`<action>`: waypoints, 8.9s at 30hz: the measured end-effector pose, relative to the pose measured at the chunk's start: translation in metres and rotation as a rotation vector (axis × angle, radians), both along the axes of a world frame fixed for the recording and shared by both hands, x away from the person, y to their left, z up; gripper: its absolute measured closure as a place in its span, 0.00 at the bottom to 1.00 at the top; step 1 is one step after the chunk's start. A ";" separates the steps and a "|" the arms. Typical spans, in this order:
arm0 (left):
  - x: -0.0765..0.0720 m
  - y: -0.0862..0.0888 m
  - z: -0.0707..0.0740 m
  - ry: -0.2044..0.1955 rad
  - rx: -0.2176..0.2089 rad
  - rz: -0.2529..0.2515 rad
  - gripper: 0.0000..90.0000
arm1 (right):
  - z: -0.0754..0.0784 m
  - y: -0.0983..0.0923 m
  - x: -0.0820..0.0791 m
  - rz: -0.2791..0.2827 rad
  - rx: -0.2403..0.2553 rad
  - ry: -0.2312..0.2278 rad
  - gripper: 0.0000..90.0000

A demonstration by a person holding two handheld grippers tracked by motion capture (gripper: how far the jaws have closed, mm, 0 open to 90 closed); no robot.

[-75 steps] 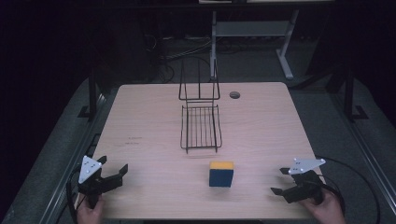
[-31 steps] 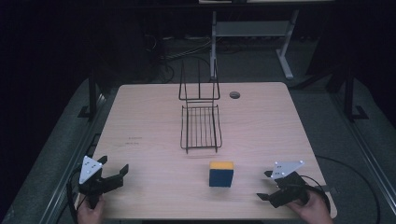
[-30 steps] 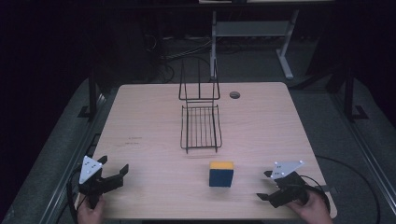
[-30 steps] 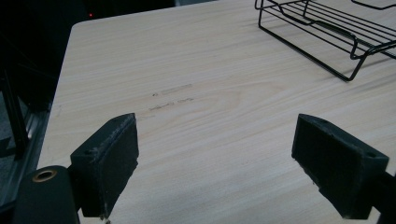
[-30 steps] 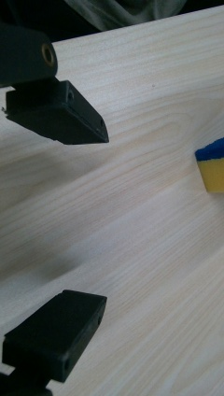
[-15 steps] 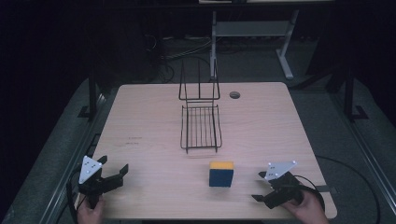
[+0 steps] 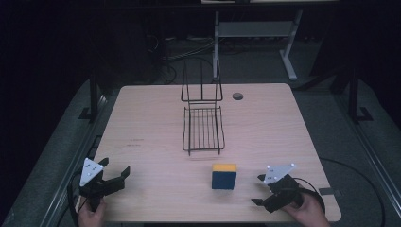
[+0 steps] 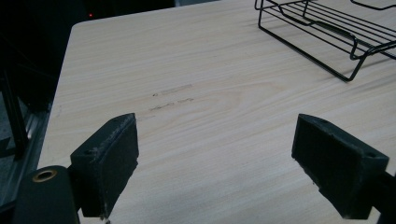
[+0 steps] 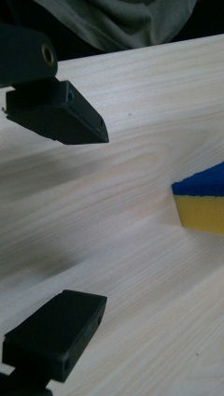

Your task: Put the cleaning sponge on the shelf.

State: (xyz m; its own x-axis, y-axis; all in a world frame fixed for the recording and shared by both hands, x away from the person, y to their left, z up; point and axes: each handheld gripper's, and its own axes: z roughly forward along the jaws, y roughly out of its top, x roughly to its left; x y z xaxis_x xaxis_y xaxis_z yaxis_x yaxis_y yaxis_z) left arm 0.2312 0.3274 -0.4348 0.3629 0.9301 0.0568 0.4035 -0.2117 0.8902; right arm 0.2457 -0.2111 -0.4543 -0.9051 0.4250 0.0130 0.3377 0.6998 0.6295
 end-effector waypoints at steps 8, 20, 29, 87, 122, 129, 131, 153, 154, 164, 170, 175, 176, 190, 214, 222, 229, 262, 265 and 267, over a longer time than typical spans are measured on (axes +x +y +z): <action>0.000 0.000 0.000 0.000 -0.002 0.002 0.16 | 0.001 0.004 0.002 0.021 -0.005 0.004 0.19; 0.000 0.000 0.000 0.002 0.000 0.001 0.16 | 0.009 0.013 0.008 0.055 -0.009 0.002 0.19; 0.000 -0.001 0.000 0.001 -0.001 0.001 0.16 | 0.011 0.017 0.011 0.064 -0.014 0.009 0.19; -0.001 0.001 0.000 -0.001 -0.007 0.002 0.16 | 0.022 0.056 0.034 0.160 -0.060 0.028 0.20; -0.001 0.001 0.001 -0.006 -0.007 0.001 0.16 | 0.024 0.069 0.037 0.196 -0.067 0.045 0.38; -0.001 0.001 0.001 -0.007 -0.009 0.003 0.16 | 0.025 0.072 0.038 0.205 -0.065 0.043 0.40; -0.001 0.001 0.001 -0.007 -0.008 0.003 0.16 | 0.025 0.072 0.038 0.203 -0.066 0.047 0.41; -0.001 0.001 0.002 -0.009 -0.012 0.003 0.16 | 0.030 0.077 0.040 0.231 -0.063 0.030 0.59; -0.001 0.001 0.001 -0.011 -0.012 0.004 0.16 | 0.030 0.077 0.040 0.231 -0.063 0.030 0.59; -0.001 0.001 0.002 -0.011 -0.011 0.002 0.16 | 0.030 0.076 0.040 0.239 -0.062 0.029 0.63; -0.002 0.001 0.002 -0.012 -0.012 0.001 0.16 | 0.033 0.075 0.041 0.247 -0.050 0.025 0.64; -0.001 0.001 0.002 -0.012 -0.014 0.001 0.16 | 0.037 0.073 0.043 0.246 -0.038 0.031 0.64; -0.001 0.001 0.002 -0.012 -0.014 0.001 0.16 | 0.037 0.073 0.043 0.246 -0.038 0.031 0.64; -0.001 0.001 0.002 -0.011 -0.015 0.003 0.16 | 0.052 0.080 0.055 0.274 -0.060 0.028 0.64; -0.003 0.001 0.003 -0.017 -0.014 0.008 0.16 | 0.088 0.097 0.088 0.308 -0.068 0.006 0.64; -0.002 -0.001 0.004 -0.021 -0.013 -0.004 0.16 | 0.094 0.104 0.098 0.311 -0.081 -0.006 0.64; -0.001 -0.001 0.003 -0.018 -0.011 -0.009 0.16 | 0.102 0.103 0.109 0.294 -0.066 -0.017 0.64; 0.001 -0.002 0.003 -0.014 -0.025 -0.008 0.16 | 0.103 0.100 0.181 0.228 -0.006 0.020 0.64; 0.001 -0.003 0.003 -0.015 -0.022 -0.008 0.16 | 0.103 0.105 0.185 0.236 -0.013 0.033 0.64; 0.001 -0.003 0.003 -0.016 -0.022 -0.008 0.16 | 0.099 0.107 0.189 0.226 -0.022 0.034 0.64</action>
